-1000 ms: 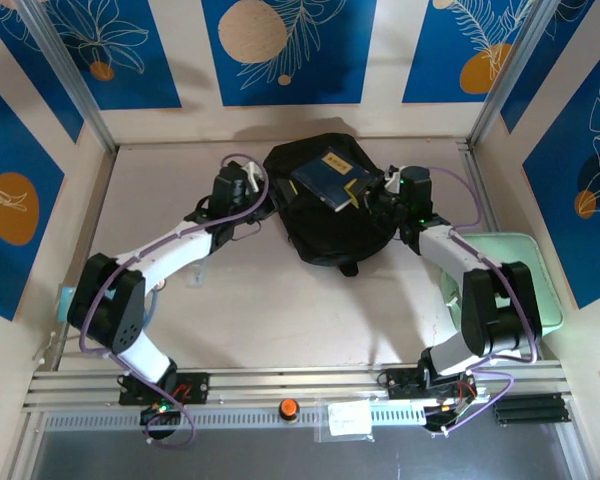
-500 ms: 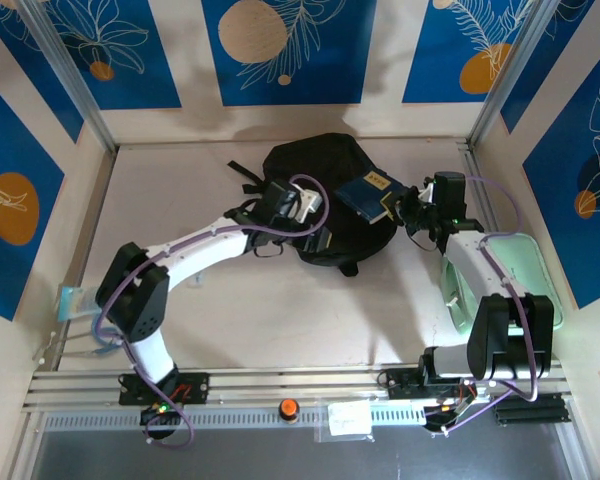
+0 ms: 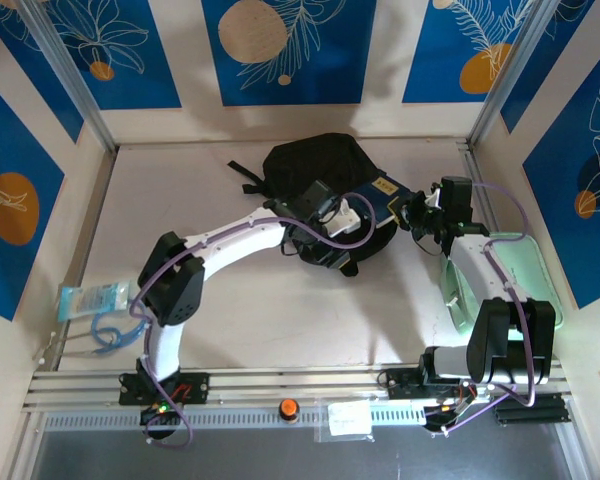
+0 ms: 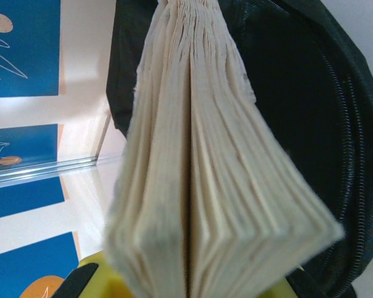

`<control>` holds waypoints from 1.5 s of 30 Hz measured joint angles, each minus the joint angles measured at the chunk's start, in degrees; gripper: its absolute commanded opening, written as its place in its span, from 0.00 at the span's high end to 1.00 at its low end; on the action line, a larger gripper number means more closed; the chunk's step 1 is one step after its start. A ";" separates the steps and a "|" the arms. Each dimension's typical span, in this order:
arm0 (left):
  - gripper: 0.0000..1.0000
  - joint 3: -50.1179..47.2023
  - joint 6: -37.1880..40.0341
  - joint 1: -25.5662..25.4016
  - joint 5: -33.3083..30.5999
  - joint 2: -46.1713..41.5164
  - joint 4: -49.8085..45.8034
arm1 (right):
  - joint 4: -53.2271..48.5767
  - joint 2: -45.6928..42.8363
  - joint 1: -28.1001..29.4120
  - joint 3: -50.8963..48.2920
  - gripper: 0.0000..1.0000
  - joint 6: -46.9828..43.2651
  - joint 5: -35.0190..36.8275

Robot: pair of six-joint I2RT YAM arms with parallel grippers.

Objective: Pack the student bag
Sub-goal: Open the student bag at the top-center of the table.

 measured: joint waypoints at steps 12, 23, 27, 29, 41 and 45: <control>0.60 5.70 5.64 0.00 -1.01 4.39 -5.22 | 0.48 -0.72 -0.17 -0.26 1.00 -0.09 -0.42; 0.84 9.55 4.90 -0.02 -2.58 6.10 -7.58 | 0.42 -1.29 -0.63 -0.85 1.00 -0.09 -0.57; 0.88 9.70 4.55 0.02 -2.56 6.10 -7.89 | 0.39 -1.99 -1.11 -0.85 1.00 -0.26 -0.59; 0.90 9.70 4.26 0.09 -2.49 6.10 -7.87 | 0.26 -2.60 -1.64 -0.85 1.00 -0.70 -0.63; 0.95 4.02 -9.75 8.92 7.69 0.55 1.73 | -5.05 -11.96 -6.51 -0.79 1.00 -4.17 -0.09; 0.96 0.22 -19.45 15.17 12.04 -2.12 9.07 | -7.41 -13.97 -6.51 -0.79 1.00 -5.01 1.11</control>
